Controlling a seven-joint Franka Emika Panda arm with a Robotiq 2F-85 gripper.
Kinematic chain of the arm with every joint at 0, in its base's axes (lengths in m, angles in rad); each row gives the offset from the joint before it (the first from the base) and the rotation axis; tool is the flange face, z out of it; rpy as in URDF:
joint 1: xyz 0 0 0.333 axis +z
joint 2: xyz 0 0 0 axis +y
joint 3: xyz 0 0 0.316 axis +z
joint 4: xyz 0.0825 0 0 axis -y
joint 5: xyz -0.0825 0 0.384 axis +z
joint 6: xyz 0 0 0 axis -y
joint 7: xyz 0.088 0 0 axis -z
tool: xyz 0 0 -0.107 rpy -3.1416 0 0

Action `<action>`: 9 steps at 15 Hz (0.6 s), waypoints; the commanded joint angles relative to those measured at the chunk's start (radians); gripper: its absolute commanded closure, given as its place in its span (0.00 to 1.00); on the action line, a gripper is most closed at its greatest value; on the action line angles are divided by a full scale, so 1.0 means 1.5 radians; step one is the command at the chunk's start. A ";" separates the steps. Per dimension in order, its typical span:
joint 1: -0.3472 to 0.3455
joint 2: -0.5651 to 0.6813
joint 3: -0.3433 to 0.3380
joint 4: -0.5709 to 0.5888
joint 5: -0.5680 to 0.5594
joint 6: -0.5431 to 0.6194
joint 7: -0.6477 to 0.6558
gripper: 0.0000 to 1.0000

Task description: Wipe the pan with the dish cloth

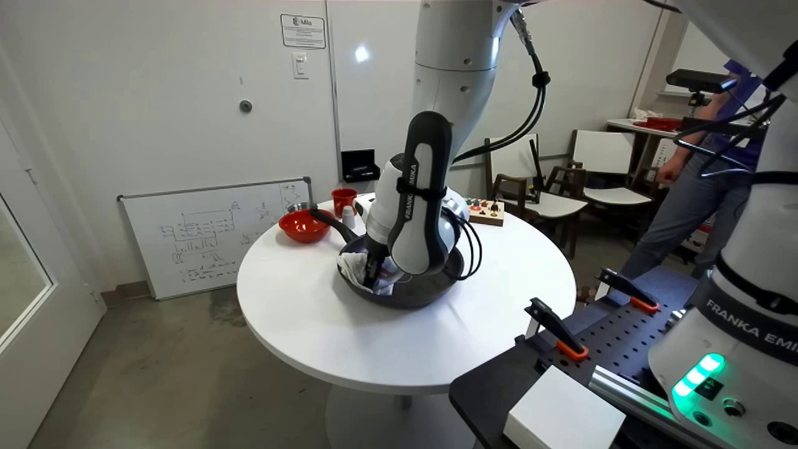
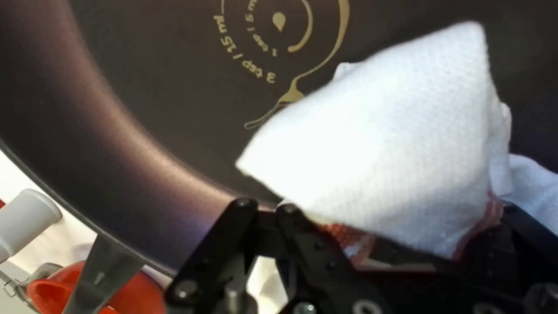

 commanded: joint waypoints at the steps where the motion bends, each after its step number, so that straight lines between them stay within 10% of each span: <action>1: 0.085 0.036 -0.061 0.045 0.061 0.000 0.032 1.00; 9: 0.235 0.095 -0.165 0.010 0.184 0.001 0.108 1.00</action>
